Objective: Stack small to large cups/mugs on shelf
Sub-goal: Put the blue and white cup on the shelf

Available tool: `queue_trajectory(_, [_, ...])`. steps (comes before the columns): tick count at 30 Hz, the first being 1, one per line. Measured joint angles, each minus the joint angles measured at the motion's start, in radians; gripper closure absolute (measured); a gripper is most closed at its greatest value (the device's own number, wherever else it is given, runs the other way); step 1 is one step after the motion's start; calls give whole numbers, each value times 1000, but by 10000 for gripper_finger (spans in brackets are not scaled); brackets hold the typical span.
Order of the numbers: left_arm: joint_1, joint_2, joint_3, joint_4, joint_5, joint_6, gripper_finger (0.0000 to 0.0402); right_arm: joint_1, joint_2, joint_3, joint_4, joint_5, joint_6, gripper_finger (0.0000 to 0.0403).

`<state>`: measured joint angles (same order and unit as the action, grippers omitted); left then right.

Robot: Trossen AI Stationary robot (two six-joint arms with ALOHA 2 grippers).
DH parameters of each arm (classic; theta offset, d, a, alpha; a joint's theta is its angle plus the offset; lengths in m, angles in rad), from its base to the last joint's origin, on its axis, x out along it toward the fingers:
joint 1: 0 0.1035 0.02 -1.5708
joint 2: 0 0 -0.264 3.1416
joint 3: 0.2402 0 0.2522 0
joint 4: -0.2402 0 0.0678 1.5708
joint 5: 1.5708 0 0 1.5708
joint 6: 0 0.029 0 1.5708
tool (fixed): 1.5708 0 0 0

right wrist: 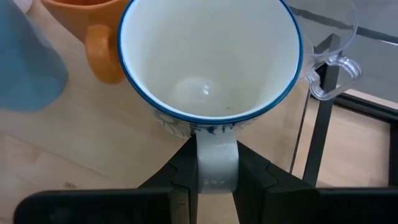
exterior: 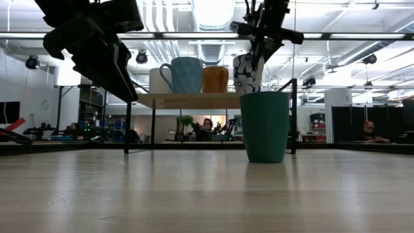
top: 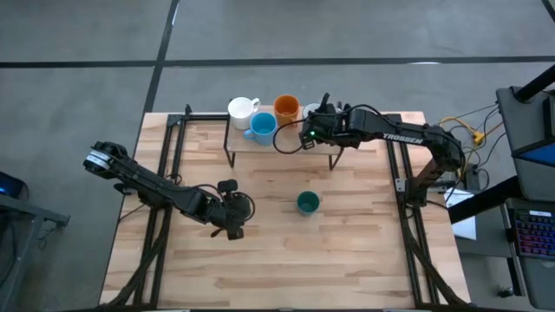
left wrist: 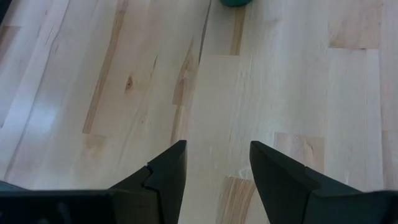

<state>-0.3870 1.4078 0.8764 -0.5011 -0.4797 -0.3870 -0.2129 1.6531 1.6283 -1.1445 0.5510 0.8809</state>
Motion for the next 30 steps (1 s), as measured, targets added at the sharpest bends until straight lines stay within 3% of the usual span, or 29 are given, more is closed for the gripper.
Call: queue_trajectory(30, [1,0,0,0,0,0,240,-10,0,-13,10,0,-18,333])
